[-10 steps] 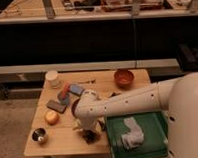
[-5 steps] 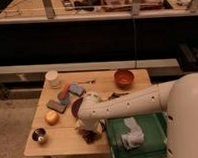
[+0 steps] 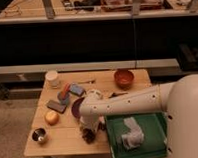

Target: Place grapes in table surface

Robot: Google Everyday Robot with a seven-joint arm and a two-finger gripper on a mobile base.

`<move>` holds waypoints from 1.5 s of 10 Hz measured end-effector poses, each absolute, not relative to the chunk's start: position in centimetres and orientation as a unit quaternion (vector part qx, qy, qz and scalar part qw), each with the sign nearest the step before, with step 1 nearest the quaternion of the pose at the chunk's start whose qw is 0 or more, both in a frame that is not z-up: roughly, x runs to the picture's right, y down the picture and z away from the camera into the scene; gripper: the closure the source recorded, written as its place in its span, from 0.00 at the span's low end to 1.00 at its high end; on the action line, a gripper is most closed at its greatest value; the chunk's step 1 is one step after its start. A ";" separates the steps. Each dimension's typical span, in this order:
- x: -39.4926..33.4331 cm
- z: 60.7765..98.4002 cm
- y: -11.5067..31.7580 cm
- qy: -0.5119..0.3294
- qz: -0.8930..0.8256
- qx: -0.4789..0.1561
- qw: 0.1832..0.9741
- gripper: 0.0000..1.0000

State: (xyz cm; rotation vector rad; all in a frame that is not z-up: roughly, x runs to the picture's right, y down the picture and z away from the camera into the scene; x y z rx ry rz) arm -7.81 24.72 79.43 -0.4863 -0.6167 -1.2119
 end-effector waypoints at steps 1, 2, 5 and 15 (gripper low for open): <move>-8.2 78.7 24.4 -0.289 -0.558 -0.218 0.746 0.88; -8.9 77.0 23.6 -0.305 -0.566 -0.204 0.738 0.98; -10.6 71.1 20.9 -0.340 -0.584 -0.159 0.719 1.00; -12.3 59.6 7.4 -0.453 -0.540 -0.011 0.709 1.00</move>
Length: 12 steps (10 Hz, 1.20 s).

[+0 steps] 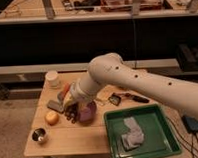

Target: Place grapes in table surface

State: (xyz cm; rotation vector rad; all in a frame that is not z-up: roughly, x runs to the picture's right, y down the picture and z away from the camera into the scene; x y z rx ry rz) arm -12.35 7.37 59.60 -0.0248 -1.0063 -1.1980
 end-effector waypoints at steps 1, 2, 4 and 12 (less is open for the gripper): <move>-12.7 59.8 7.3 -0.461 -0.535 -0.014 0.708 1.00; -12.9 60.1 7.6 -0.467 -0.532 -0.018 0.706 1.00; -14.5 61.9 9.8 -0.487 -0.533 -0.040 0.691 1.00; -19.9 67.8 21.2 -0.527 -0.572 -0.149 0.610 0.94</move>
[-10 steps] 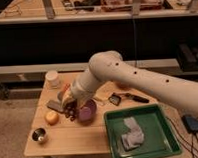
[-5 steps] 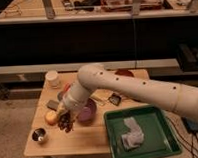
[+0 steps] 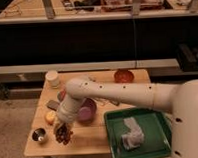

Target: Place grapes in table surface

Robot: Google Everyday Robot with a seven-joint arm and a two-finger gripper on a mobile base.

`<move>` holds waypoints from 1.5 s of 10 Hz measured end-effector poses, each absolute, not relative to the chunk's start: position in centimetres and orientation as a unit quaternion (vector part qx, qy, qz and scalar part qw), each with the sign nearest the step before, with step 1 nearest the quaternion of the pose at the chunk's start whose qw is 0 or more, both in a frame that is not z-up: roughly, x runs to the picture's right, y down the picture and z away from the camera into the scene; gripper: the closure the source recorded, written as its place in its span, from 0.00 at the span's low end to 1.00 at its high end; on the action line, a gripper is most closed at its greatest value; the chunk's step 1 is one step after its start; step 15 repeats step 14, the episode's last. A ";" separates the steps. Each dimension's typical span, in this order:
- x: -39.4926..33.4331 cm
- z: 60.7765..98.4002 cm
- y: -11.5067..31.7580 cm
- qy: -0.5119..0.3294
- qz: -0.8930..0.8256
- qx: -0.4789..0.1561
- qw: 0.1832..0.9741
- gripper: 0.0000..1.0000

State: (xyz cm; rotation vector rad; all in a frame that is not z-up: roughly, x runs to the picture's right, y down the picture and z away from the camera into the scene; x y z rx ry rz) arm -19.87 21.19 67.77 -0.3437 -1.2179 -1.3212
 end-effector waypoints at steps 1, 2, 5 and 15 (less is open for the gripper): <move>-20.2 68.5 22.0 -0.524 -0.580 -0.161 0.602 0.85; -20.5 69.3 22.8 -0.515 -0.590 -0.176 0.597 0.73; -20.1 70.6 22.7 -0.468 -0.617 -0.192 0.603 0.42; -19.2 71.9 22.3 -0.419 -0.633 -0.209 0.616 0.20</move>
